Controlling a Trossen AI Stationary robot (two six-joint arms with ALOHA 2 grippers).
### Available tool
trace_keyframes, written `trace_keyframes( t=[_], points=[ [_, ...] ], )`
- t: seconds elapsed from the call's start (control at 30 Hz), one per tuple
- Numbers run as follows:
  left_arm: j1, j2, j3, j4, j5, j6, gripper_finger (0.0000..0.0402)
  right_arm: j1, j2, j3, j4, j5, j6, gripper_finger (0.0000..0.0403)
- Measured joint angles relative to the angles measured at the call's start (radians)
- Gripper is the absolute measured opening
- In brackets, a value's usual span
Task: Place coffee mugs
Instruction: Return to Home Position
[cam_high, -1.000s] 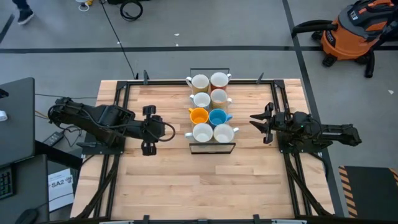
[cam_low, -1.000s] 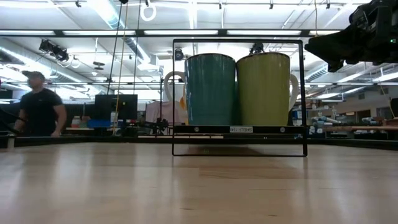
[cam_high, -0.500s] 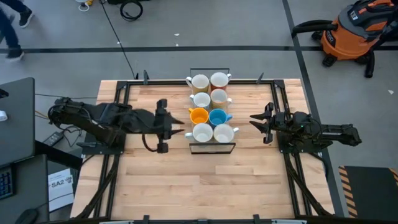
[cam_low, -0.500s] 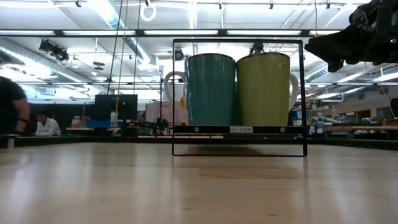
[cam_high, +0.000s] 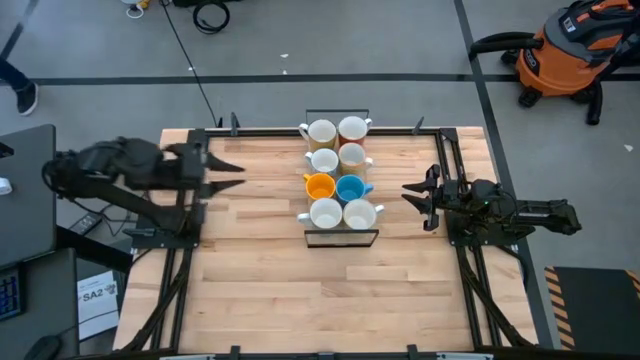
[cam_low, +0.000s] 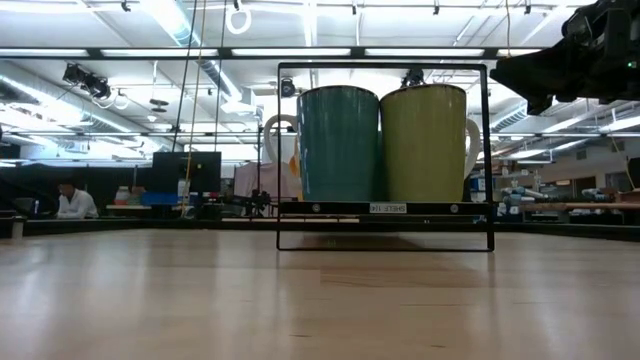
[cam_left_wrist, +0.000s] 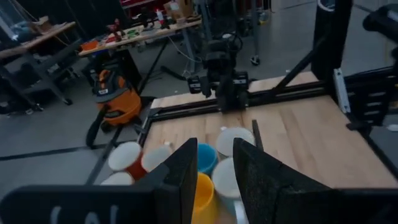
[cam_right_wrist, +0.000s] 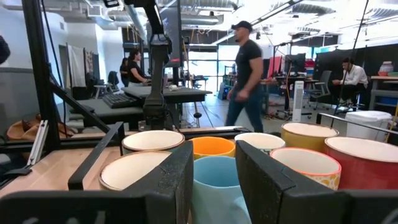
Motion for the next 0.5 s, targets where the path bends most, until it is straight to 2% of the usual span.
trace_keyframes(
  t=[0.23, 0.5],
  points=[
    [0.0, -0.117, 0.0, -0.102, 0.112, -0.022, 0.011, 0.0, 0.0, 0.0, 0.002, 0.0, -0.001, 0.0126],
    [0.0, -0.182, 0.0, -0.149, 0.122, 0.012, 0.011, 0.0, 0.0, 0.0, 0.002, 0.0, -0.001, 0.0126]
  ],
)
